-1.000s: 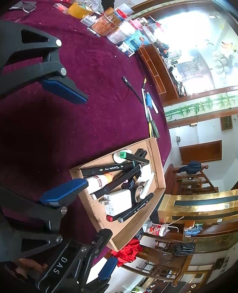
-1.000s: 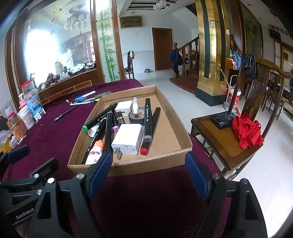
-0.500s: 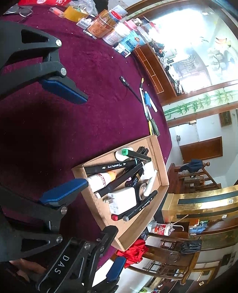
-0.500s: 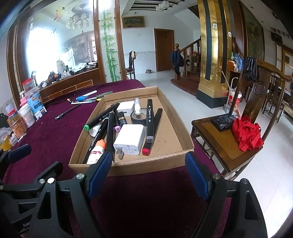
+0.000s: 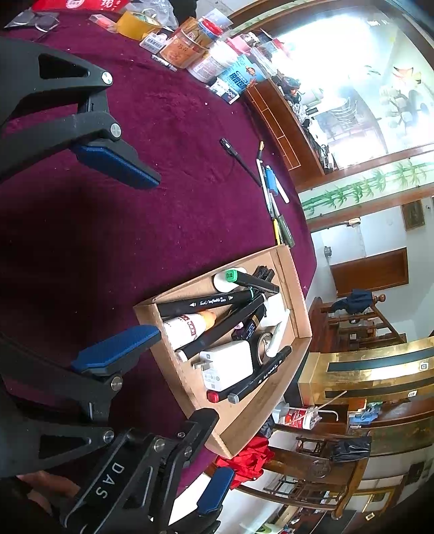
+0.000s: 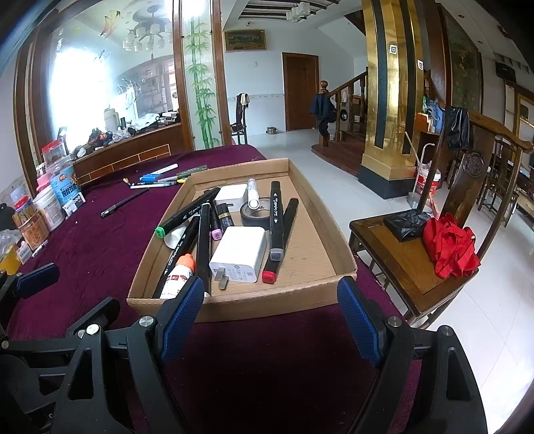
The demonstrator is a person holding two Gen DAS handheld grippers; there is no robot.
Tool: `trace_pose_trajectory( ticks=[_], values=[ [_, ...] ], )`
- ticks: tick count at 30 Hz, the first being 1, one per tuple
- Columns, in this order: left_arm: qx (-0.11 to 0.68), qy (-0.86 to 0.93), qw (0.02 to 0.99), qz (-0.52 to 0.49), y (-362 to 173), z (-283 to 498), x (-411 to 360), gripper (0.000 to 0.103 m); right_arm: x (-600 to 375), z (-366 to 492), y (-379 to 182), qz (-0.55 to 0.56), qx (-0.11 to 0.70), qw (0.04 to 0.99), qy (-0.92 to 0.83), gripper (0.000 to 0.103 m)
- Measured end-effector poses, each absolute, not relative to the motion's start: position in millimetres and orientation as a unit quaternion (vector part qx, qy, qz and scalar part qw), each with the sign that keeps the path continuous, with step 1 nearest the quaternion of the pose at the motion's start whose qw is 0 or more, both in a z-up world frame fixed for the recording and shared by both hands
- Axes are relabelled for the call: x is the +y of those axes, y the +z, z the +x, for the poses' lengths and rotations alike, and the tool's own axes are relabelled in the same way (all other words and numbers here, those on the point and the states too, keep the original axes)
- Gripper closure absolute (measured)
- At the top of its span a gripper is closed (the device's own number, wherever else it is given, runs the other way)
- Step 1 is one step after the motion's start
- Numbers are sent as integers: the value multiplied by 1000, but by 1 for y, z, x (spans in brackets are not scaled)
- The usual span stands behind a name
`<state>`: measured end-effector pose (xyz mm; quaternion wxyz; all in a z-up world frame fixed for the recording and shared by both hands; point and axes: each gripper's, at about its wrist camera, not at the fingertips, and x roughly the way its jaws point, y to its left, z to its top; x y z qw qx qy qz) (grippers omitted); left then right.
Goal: Organize rigid objects
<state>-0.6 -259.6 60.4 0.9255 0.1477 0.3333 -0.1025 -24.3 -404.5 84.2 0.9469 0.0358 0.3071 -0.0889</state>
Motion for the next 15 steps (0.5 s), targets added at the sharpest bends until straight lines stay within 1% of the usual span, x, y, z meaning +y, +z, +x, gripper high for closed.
trace_pose_trajectory(
  ticks=[2, 4, 15],
  values=[
    [333, -101, 926, 148, 60, 0, -260, 19, -404, -24, 84, 36, 309, 946, -92, 24],
    [333, -101, 926, 148, 60, 0, -260, 19, -405, -23, 83, 37, 313, 945, -89, 17],
    [337, -105, 924, 149, 58, 0, -261, 19, -409, -18, 79, 49, 333, 938, -84, 16]
  ],
)
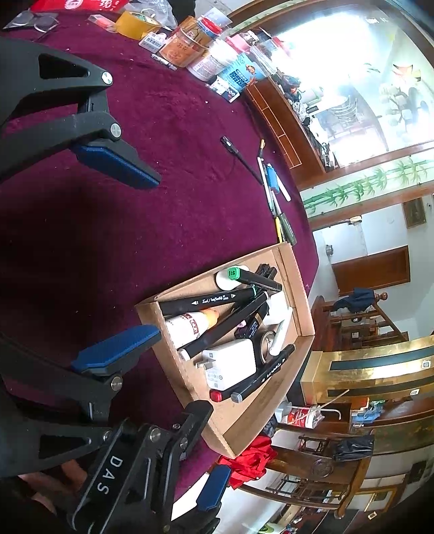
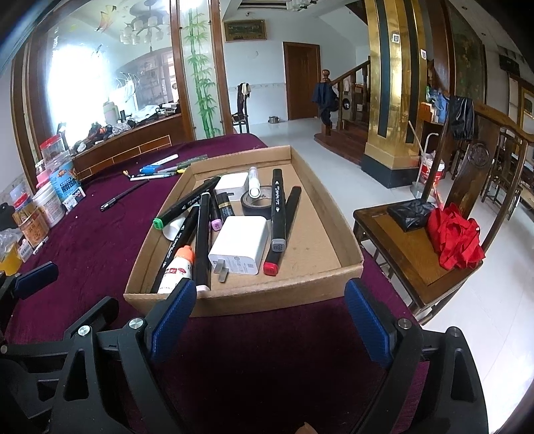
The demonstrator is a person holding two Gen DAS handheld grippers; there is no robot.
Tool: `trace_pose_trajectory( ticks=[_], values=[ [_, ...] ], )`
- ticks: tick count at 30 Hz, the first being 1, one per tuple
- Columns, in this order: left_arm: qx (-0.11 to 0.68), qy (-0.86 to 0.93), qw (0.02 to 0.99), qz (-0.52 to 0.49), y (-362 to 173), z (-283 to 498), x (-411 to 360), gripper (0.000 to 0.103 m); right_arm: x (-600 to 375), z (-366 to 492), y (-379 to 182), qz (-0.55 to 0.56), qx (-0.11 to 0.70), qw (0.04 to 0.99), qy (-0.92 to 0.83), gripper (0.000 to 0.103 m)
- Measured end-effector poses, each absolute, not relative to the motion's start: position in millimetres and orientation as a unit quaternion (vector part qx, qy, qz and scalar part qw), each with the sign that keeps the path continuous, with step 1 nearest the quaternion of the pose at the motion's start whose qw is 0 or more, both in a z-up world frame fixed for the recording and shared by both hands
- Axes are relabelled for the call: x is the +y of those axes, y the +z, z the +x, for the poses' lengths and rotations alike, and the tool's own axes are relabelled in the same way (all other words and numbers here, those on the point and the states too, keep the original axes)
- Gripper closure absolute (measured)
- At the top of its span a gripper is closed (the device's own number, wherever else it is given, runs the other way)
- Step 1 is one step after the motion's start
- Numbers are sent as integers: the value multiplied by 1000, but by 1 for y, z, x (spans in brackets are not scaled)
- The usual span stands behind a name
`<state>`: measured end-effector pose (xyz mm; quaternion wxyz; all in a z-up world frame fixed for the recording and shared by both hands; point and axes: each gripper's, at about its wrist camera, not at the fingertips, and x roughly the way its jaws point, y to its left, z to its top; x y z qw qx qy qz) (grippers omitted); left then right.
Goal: Organize rigid objects
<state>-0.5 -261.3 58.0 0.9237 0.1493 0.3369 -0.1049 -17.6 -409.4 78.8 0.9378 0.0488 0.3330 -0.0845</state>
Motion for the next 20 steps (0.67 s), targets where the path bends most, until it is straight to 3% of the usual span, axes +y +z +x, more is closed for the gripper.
trace_pose_trajectory(
  ticks=[15, 20],
  values=[
    [362, -139, 913, 126, 56, 3, -255, 19, -408, -17, 78, 51, 331, 938, -83, 16],
    [339, -126, 922, 136, 60, -5, -258, 19, -409, -18, 79, 56, 331, 938, -85, 16]
  ],
)
